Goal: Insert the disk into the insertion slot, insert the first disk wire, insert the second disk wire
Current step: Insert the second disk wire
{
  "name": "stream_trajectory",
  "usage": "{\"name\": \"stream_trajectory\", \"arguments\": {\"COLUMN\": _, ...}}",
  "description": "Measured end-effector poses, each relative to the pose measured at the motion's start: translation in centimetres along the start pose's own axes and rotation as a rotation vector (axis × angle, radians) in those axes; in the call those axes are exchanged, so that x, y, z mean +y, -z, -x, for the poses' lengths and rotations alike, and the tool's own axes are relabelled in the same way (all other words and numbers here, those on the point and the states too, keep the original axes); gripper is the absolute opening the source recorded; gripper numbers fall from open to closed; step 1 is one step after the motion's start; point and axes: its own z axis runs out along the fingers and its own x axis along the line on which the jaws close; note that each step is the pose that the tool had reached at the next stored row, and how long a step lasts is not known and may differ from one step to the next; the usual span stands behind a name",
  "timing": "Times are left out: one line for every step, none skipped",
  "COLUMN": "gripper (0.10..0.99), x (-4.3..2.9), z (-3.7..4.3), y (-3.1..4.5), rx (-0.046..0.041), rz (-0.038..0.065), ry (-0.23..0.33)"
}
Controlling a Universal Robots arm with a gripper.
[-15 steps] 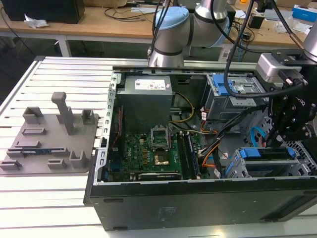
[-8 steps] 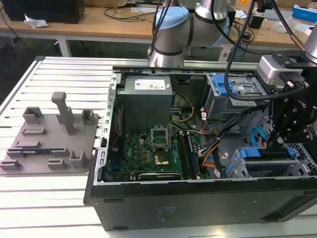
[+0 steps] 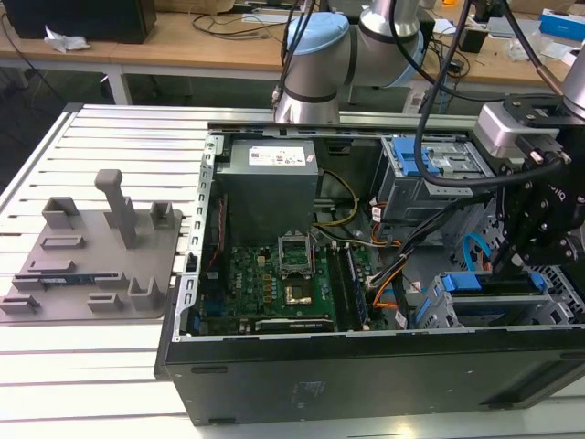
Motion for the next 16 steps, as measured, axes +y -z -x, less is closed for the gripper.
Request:
{"name": "stream_trajectory", "arguments": {"gripper": 0.161, "x": -0.03, "z": 0.0, "y": -0.02, "rx": 0.0, "rz": 0.0, "ry": 0.0}}
{"name": "stream_trajectory", "arguments": {"gripper": 0.161, "x": -0.05, "z": 0.0, "y": -0.03, "rx": -0.0001, "rz": 0.0, "ry": 0.0}}
{"name": "stream_trajectory", "arguments": {"gripper": 0.161, "x": -0.07, "z": 0.0, "y": -0.04, "rx": 0.0, "rz": 0.0, "ry": 0.0}}
{"name": "stream_trajectory", "arguments": {"gripper": 0.161, "x": -0.08, "z": 0.0, "y": -0.06, "rx": 0.0, "rz": 0.0, "ry": 0.0}}
{"name": "stream_trajectory", "arguments": {"gripper": 0.161, "x": -0.09, "z": 0.0, "y": -0.08, "rx": -0.0001, "rz": 0.0, "ry": 0.0}}
{"name": "stream_trajectory", "arguments": {"gripper": 0.161, "x": -0.09, "z": 0.0, "y": -0.11, "rx": -0.0001, "rz": 0.0, "ry": 0.0}}
{"name": "stream_trajectory", "arguments": {"gripper": 0.161, "x": -0.1, "z": -0.02, "y": -0.17, "rx": -0.0001, "rz": 0.0, "ry": 0.0}}
{"name": "stream_trajectory", "arguments": {"gripper": 0.161, "x": -0.1, "z": -0.05, "y": -0.23, "rx": -0.0003, "rz": 0.0, "ry": 0.0}}
{"name": "stream_trajectory", "arguments": {"gripper": 0.161, "x": -0.1, "z": -0.1, "y": -0.3, "rx": -0.0002, "rz": 0.0, "ry": 0.0}}
{"name": "stream_trajectory", "arguments": {"gripper": 0.161, "x": -0.1, "z": -0.1, "y": -0.42, "rx": -0.0003, "rz": 0.0, "ry": 0.0}}
{"name": "stream_trajectory", "arguments": {"gripper": 0.161, "x": -0.09, "z": -0.1, "y": -0.52, "rx": 0.0001, "rz": 0.0, "ry": 0.0}}
{"name": "stream_trajectory", "arguments": {"gripper": 0.161, "x": -0.09, "z": -0.1, "y": -0.6, "rx": 0.0001, "rz": 0.0, "ry": 0.0}}
{"name": "stream_trajectory", "arguments": {"gripper": 0.161, "x": -0.09, "z": -0.1, "y": -0.78, "rx": 0.0006, "rz": 0.0, "ry": 0.0}}
{"name": "stream_trajectory", "arguments": {"gripper": 0.161, "x": -0.09, "z": -0.11, "y": -0.9, "rx": 0.0013, "rz": 0.0, "ry": 0.0}}
{"name": "stream_trajectory", "arguments": {"gripper": 0.161, "x": -0.08, "z": -0.12, "y": -0.99, "rx": 0.0013, "rz": 0.0, "ry": 0.0}}
{"name": "stream_trajectory", "arguments": {"gripper": 0.161, "x": -0.08, "z": -0.1, "y": -1.02, "rx": -0.0015, "rz": 0.0, "ry": 0.0}}
